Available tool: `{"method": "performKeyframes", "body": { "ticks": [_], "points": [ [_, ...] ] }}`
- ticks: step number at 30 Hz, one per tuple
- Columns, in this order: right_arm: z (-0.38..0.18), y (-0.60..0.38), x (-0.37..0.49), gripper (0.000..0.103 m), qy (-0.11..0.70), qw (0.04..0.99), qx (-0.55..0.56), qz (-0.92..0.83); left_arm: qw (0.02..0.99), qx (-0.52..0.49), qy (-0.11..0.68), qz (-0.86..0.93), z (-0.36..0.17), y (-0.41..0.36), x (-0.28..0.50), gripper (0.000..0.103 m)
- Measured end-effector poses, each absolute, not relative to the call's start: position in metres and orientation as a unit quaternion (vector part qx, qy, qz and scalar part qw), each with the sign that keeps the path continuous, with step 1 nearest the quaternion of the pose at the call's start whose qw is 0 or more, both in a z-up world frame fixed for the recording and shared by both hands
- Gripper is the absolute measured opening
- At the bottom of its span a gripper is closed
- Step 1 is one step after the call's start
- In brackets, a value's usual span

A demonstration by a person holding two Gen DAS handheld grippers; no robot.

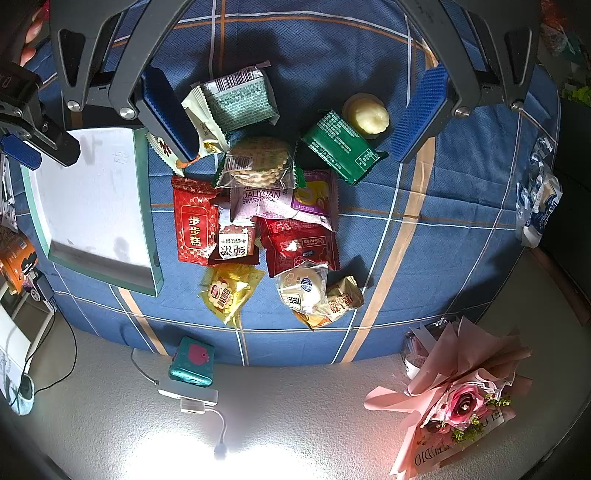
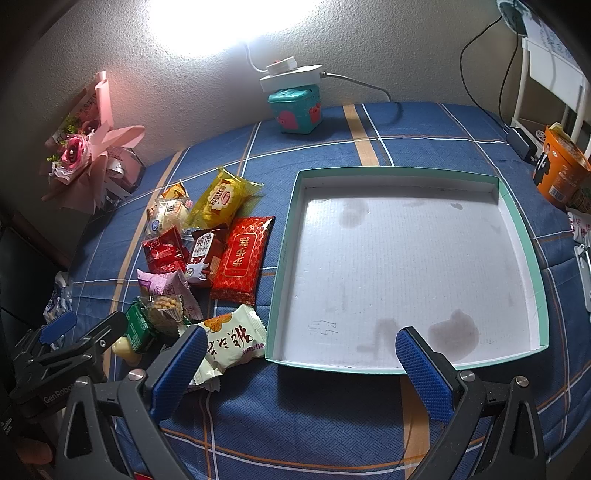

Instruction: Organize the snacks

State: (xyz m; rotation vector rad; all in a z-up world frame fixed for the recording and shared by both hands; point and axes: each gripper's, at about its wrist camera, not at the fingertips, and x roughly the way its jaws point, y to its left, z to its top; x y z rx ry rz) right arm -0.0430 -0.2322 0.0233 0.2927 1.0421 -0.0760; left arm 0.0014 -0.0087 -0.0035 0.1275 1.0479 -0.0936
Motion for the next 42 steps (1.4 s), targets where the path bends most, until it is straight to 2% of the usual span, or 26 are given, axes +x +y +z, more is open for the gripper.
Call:
{"method": "performKeyframes", "body": {
  "ticks": [11, 18, 25, 34, 39, 42],
  "points": [
    [0.019, -0.217, -0.036, 0.103, 0.504, 0.853, 0.137, -0.004, 0.870, 0.007, 0.492, 0.022, 0.000, 0.033, 0.009, 0.103],
    [0.000, -0.178, -0.018, 0.103, 0.534, 0.830, 0.141, 0.074, 0.852, -0.036, 0.520, 0.040, -0.017, 0.060, 0.018, 0.103],
    [-0.028, -0.146, -0.002, 0.103, 0.572, 0.809, 0.099, 0.094, 0.824, -0.080, 0.557, 0.061, -0.041, 0.081, 0.025, 0.103],
    [-0.040, -0.145, 0.006, 0.089, 0.578, 0.808, 0.083, 0.079, 0.802, -0.115, 0.581, 0.075, -0.060, 0.095, 0.026, 0.102],
    [-0.030, -0.142, 0.009, 0.084, 0.568, 0.812, 0.078, 0.107, 0.798, -0.120, 0.585, 0.078, -0.063, 0.098, 0.025, 0.095],
    [-0.039, -0.138, 0.012, 0.081, 0.582, 0.802, 0.071, 0.110, 0.792, -0.121, 0.593, 0.076, -0.067, 0.096, 0.025, 0.093]
  ]
}}
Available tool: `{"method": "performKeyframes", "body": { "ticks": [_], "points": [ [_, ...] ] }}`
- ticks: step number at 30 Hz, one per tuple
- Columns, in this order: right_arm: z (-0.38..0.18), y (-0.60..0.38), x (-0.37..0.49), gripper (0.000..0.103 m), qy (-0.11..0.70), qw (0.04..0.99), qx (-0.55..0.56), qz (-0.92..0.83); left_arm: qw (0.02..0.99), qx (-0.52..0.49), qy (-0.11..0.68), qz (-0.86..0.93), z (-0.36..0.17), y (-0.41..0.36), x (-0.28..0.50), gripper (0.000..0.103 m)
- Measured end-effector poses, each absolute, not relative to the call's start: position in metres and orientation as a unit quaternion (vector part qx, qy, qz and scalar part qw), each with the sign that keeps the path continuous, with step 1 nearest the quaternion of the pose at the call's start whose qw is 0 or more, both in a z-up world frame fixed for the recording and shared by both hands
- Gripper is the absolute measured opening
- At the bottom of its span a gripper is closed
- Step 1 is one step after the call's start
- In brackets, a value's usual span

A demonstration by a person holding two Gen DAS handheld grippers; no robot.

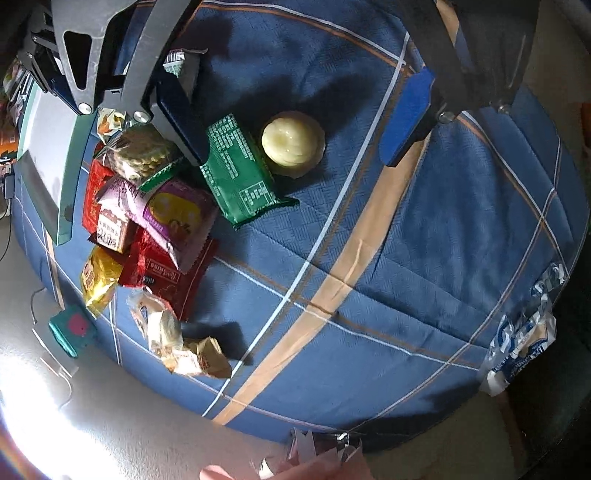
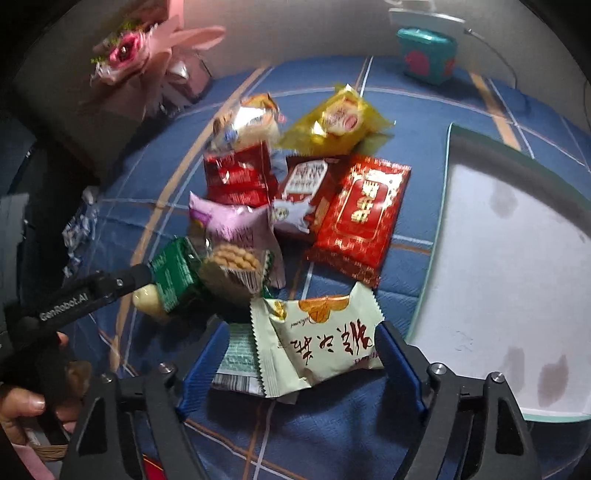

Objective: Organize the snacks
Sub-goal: 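Move the right gripper to the cream packet while the left gripper approaches the yellow bun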

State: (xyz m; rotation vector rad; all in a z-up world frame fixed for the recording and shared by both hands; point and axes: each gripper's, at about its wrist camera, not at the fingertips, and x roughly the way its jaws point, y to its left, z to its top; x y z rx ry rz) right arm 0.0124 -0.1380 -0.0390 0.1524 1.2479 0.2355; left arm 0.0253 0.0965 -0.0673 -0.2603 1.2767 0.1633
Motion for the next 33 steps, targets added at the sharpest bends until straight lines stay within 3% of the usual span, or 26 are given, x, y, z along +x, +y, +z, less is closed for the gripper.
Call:
{"method": "performKeyframes", "body": {
  "ticks": [10, 14, 33],
  "points": [
    [-0.053, -0.153, 0.016, 0.076, 0.602, 0.791, 0.071, 0.086, 0.781, -0.128, 0.605, 0.084, -0.076, 0.096, 0.024, 0.093],
    [-0.050, -0.141, 0.012, 0.076, 0.605, 0.790, 0.047, 0.092, 0.777, -0.125, 0.612, 0.082, -0.080, 0.096, 0.025, 0.080],
    [-0.066, -0.129, 0.025, 0.076, 0.619, 0.778, 0.057, 0.090, 0.770, -0.113, 0.615, 0.123, -0.091, 0.095, 0.024, 0.078]
  ]
}}
